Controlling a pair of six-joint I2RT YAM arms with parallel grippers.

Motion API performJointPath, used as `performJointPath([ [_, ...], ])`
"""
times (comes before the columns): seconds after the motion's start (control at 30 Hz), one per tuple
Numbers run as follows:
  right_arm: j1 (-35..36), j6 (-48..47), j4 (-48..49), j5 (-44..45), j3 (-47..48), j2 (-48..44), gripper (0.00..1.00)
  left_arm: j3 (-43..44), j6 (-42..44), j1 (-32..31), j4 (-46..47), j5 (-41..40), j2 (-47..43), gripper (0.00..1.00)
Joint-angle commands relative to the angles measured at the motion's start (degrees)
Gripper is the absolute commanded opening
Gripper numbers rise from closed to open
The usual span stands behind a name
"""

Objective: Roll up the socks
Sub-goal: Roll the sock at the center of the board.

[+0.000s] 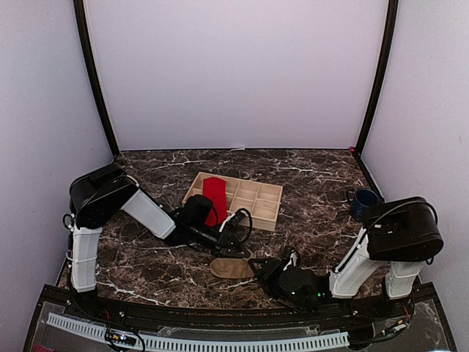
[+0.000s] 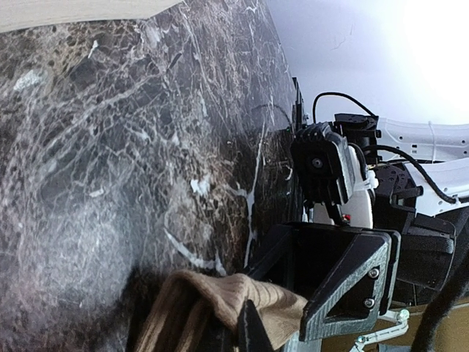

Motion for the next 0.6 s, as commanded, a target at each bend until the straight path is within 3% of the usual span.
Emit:
performJointPath([
  [0.0, -0.45, 0.84, -1.48, -2.51, 0.25, 2.82, 0.47, -2.54, -0.02, 0.16, -1.45, 0.48, 3.44, 0.00],
  [0.3, -0.63, 0.02, -5.18, -2.74, 2.27, 2.62, 0.30, -3.13, -0.28, 0.57, -1.08, 1.10, 3.62, 0.00],
  [0.57, -1.96, -8.54, -36.05, -3.34, 11.26, -5.66, 0.02, -3.07, 0.24, 1.30, -5.37, -0.35, 1.06, 0.00],
])
